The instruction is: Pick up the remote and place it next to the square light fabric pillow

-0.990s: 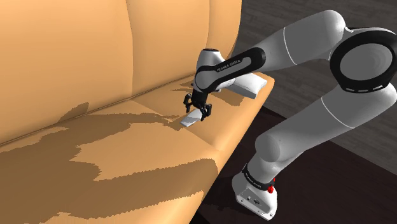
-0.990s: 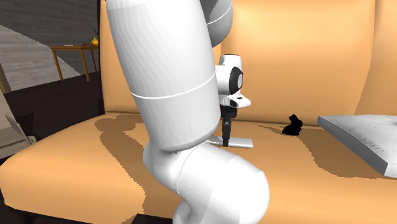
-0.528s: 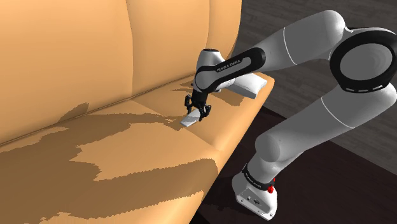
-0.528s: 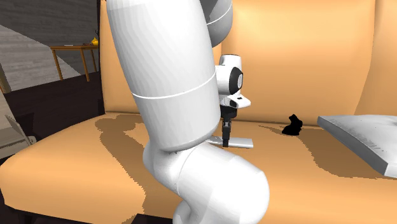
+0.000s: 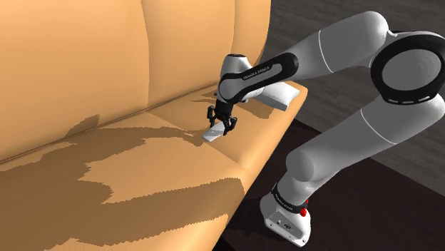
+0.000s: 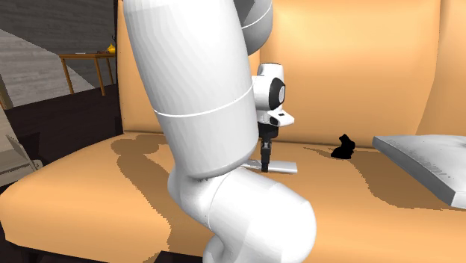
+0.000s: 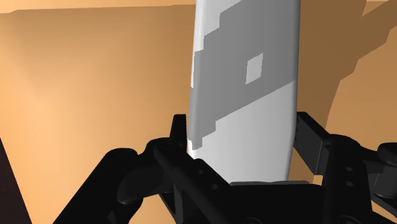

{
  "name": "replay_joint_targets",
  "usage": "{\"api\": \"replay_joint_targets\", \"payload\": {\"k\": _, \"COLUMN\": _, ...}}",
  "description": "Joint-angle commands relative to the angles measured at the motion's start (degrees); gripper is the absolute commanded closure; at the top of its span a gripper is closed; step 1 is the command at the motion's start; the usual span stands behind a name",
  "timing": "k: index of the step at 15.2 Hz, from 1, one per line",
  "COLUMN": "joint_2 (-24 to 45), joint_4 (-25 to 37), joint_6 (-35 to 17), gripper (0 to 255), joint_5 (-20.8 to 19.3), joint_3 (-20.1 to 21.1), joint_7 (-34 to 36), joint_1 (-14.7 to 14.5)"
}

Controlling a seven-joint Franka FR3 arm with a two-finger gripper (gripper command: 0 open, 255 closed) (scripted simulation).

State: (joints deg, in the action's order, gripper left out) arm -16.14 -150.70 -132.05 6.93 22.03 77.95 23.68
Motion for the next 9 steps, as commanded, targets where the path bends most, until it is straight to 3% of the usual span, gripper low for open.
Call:
{"api": "replay_joint_targets", "payload": {"k": 1, "joint_2": -0.92, "joint_4": 0.50, "joint_6": 1.39, "gripper": 255, "joint_5": 0.21, "joint_3": -0.19, "joint_7": -0.20, "joint_1": -0.11}}
{"api": "replay_joint_targets", "payload": {"k": 9, "joint_2": -5.30, "joint_4": 3.59, "joint_6": 8.76, "gripper": 255, "joint_5": 0.87, "joint_3": -1.28, "joint_7": -1.07, "joint_1": -0.49}}
